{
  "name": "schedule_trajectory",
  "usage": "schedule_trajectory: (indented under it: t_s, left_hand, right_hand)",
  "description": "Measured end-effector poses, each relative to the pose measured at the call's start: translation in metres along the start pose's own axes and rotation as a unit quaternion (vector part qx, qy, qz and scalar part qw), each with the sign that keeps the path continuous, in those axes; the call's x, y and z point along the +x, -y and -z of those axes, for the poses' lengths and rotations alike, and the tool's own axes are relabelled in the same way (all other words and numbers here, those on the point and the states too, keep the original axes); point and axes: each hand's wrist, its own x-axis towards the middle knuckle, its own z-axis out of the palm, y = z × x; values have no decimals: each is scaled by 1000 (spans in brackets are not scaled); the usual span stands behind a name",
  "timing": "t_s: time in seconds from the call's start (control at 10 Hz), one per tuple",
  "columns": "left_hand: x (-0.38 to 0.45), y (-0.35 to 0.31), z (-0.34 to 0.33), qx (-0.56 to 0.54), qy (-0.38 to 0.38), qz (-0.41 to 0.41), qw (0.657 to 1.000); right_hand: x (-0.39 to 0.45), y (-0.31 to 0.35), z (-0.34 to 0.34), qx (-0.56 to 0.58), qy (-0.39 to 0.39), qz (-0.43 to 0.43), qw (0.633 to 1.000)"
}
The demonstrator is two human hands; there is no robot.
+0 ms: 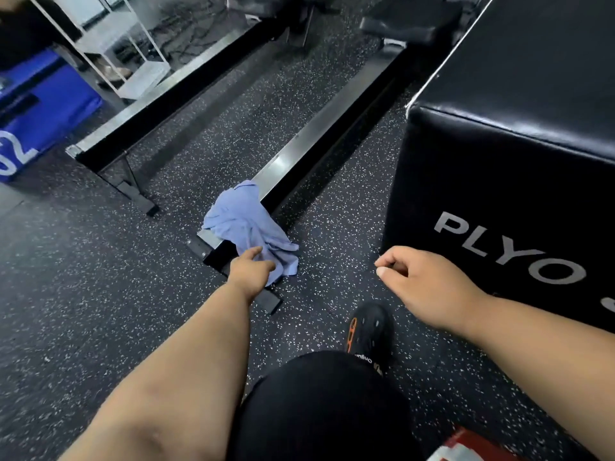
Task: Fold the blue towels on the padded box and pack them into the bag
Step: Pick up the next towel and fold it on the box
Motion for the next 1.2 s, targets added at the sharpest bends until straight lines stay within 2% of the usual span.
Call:
schedule_trajectory:
  t_s: [0.3,0.5,0.7,0.8,1.0,1.1,1.2]
  left_hand:
    - [64,10,1,37,6,2,999]
    - [62,11,6,3,-6,-6,1000]
    - [61,-10,5,34,9,35,999]
    - [79,5,-4,9,-10,38,999]
    - [36,-8,2,-67,-95,28,993]
    - [21,-17,11,-144,-107,37,983]
    - [13,-30,25,-268,-123,23,955]
  right_hand:
    - [23,6,-9,-12,-5,-5,1000]
    - [23,13,-10,-15,-13,-2,1000]
    - [9,21,-7,-8,-16,8,1000]
    - [3,16,-8,-2,-17,10,1000]
    - [6,10,3,-3,-32,-4,999]
    - [9,15,6,2,-48,3,999]
    - [9,18,8,10,-52,10,999]
